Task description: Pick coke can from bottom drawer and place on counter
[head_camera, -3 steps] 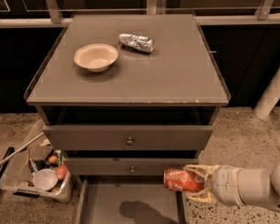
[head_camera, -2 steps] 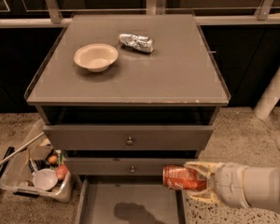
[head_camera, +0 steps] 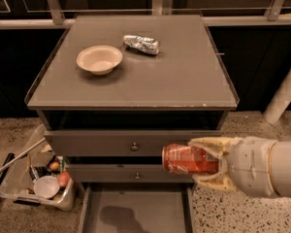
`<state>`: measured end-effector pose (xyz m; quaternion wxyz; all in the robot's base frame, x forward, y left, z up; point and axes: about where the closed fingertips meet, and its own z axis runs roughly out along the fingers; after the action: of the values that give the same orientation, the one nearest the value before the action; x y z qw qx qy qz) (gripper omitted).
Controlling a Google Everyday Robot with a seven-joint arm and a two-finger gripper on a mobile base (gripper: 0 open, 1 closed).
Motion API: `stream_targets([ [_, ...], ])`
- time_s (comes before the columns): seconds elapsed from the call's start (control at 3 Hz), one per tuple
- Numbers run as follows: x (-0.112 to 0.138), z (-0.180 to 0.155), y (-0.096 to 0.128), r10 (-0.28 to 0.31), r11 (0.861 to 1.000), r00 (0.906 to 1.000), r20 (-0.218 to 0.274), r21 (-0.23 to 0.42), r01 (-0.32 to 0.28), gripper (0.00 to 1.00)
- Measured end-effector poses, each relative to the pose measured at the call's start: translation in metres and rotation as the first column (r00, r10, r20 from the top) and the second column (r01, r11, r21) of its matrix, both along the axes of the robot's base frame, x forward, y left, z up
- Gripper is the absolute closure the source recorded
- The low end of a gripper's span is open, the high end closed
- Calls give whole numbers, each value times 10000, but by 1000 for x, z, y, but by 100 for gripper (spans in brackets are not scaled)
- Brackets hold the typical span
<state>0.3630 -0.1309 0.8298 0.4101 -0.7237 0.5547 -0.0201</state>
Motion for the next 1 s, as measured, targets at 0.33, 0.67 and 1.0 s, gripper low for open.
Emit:
stream_targets([
  [0.33, 27, 55, -8, 85, 9999, 9994, 323, 82, -87, 100],
  [0.67, 69, 98, -19, 181, 9969, 9986, 503, 754, -219, 100],
  [1.0, 81, 131, -18, 183, 9961, 9938, 1094, 837, -275, 100],
])
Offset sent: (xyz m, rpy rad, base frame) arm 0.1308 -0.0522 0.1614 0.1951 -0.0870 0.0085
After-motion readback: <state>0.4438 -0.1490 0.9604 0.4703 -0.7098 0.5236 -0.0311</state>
